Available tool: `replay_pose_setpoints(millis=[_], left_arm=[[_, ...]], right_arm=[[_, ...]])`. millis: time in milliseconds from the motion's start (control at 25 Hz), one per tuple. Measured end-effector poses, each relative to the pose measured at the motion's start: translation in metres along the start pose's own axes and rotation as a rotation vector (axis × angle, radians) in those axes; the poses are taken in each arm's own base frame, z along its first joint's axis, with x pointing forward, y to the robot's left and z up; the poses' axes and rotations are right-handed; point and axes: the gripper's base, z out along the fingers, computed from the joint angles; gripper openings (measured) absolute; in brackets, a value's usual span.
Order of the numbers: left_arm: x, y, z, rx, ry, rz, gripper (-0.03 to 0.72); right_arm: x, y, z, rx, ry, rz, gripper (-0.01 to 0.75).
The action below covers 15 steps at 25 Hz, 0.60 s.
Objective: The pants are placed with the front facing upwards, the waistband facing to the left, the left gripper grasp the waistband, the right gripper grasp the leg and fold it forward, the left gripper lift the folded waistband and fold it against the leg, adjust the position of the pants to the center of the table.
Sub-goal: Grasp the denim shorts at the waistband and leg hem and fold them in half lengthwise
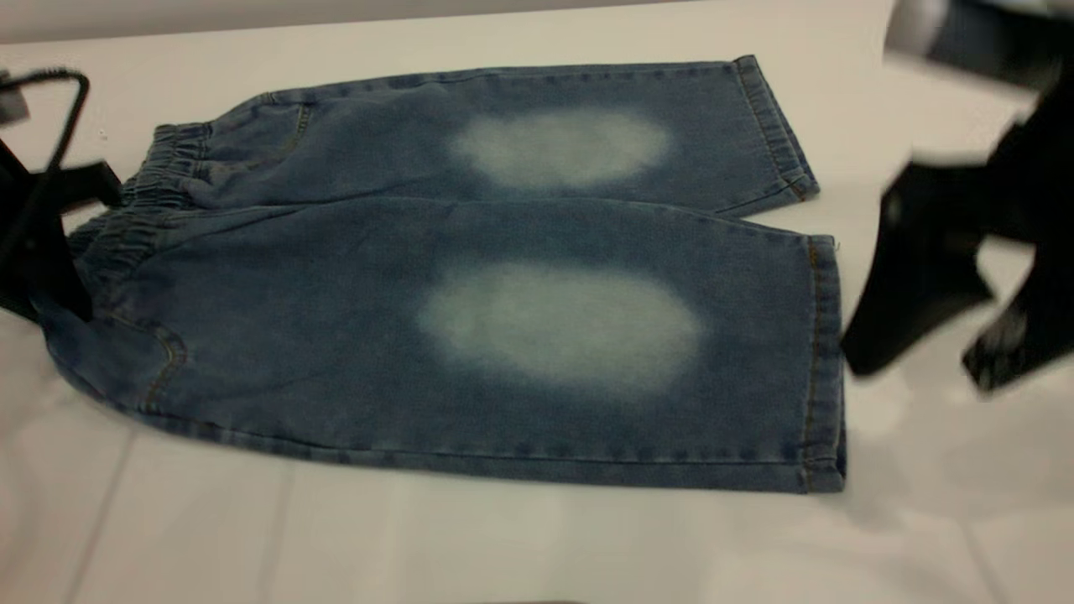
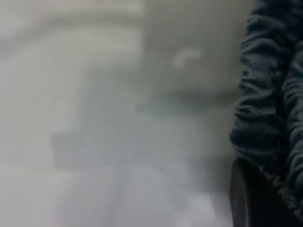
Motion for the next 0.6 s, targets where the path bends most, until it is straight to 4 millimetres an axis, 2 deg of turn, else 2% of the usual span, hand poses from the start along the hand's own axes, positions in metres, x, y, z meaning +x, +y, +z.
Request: replay_pose_setpoints(millis=[240,400,600], left_arm=[[0.000,-0.021,-0.030,0.034,-0.064,0.083,0.093],[0.002,-0.028,-0.036,0.042,-0.075,0.124,0.093],[0.003,-0.028,-0.036,0.041,-0.067,0.137,0.093]], right_arm=[[-0.001,-0.013,0.043,-0.052,0.060,0.053,0.549],[0.001,-0.020,0.066,-0.084,0.091,0.084,0.549],[0.001,-0.018,0.076,-0.160,0.099,0.115,0.545]])
